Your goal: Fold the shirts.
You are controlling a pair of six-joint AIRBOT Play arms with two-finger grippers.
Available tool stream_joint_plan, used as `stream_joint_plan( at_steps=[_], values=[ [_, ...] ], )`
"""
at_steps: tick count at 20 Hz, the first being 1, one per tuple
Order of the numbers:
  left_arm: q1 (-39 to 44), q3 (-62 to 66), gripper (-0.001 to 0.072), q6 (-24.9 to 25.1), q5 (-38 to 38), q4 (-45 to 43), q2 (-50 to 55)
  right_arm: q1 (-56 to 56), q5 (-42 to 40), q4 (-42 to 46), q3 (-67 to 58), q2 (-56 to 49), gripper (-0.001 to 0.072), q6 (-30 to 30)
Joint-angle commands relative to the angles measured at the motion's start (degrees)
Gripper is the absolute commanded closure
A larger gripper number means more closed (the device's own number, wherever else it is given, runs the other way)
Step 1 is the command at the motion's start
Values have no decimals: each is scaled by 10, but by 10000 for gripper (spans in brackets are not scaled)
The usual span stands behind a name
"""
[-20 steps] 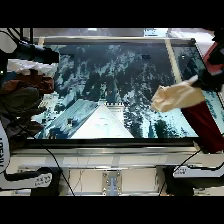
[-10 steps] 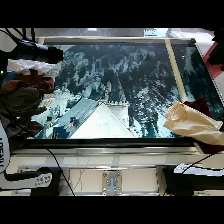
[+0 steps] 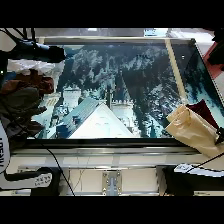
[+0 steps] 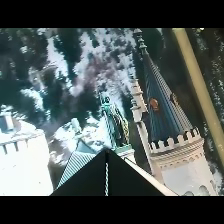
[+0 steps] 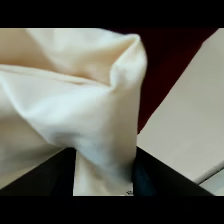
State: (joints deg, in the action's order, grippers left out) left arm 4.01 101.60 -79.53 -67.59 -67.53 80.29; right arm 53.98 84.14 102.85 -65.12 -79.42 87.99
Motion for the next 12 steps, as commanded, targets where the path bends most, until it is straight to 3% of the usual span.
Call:
stream_joint_plan(
  at_steps=[1, 4, 6, 9, 10, 12],
  values=[
    [0, 0, 692, -3, -3, 2, 0, -29, 4, -71, -60, 44, 305, -28],
    [0, 0, 692, -2, -21, 2, 0, -72, -22, -166, -154, 102, 306, -31],
    [0, 0, 692, -3, -30, 2, 0, -107, -68, -282, -193, 139, 306, -32],
    [0, 0, 692, -8, -25, 2, 0, -197, -129, -544, -193, 158, 307, -138],
    [0, 0, 692, -18, -25, 2, 0, -247, -147, -584, -184, 156, 307, -183],
    [0, 0, 692, -23, -38, 2, 0, -353, -207, -568, -149, 155, 307, -204]
  ],
)
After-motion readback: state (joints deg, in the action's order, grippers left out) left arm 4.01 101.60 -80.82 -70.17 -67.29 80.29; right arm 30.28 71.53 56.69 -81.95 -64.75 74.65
